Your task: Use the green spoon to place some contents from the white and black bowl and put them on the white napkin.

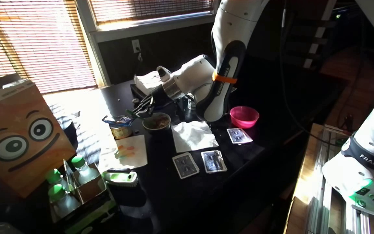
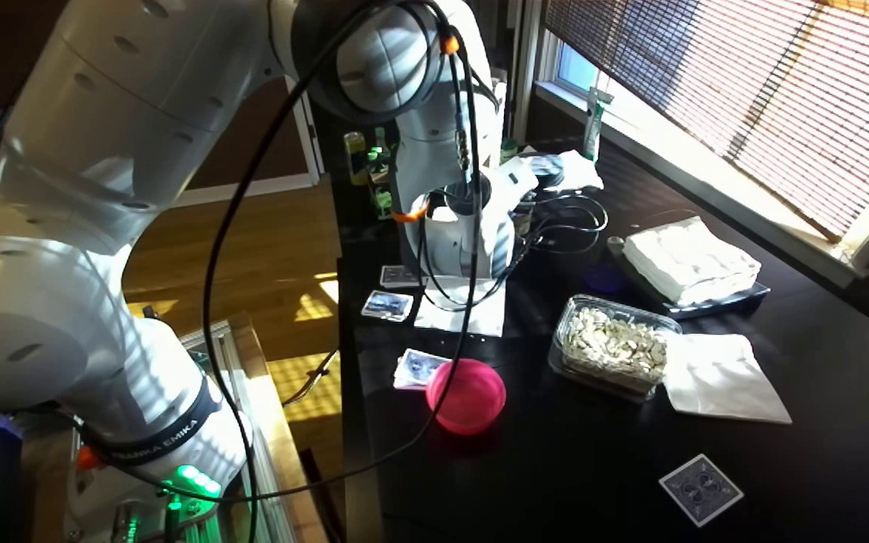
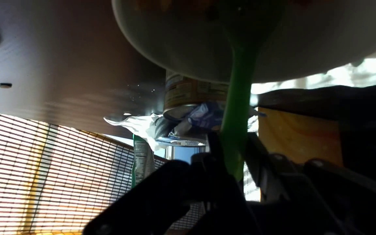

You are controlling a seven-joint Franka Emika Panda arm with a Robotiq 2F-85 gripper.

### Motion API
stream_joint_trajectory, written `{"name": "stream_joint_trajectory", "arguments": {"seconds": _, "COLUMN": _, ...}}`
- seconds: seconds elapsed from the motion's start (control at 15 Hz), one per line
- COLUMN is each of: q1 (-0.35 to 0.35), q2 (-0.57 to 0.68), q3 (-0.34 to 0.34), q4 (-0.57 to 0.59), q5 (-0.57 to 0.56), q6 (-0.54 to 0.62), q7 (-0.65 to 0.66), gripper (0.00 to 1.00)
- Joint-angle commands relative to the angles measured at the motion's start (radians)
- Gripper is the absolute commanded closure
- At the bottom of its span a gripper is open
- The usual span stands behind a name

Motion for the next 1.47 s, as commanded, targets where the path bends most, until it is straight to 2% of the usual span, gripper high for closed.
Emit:
{"name": "stream_joint_trajectory", "arguments": {"seconds": 0.0, "q1": -0.02, "q2": -0.03, "q3": 0.027, "q4": 0.009, "q5": -0.08, "q6": -0.104, "q7": 0.059, "gripper": 0.94}}
{"name": "stream_joint_trajectory", "arguments": {"seconds": 0.8, "q1": -0.091, "q2": -0.036, "q3": 0.142, "q4": 0.059, "q5": -0.15, "q6": -0.328, "q7": 0.066, "gripper": 0.94}}
{"name": "stream_joint_trajectory", "arguments": {"seconds": 1.4, "q1": -0.199, "q2": -0.032, "q3": 0.254, "q4": 0.05, "q5": -0.162, "q6": -0.43, "q7": 0.025, "gripper": 0.94}}
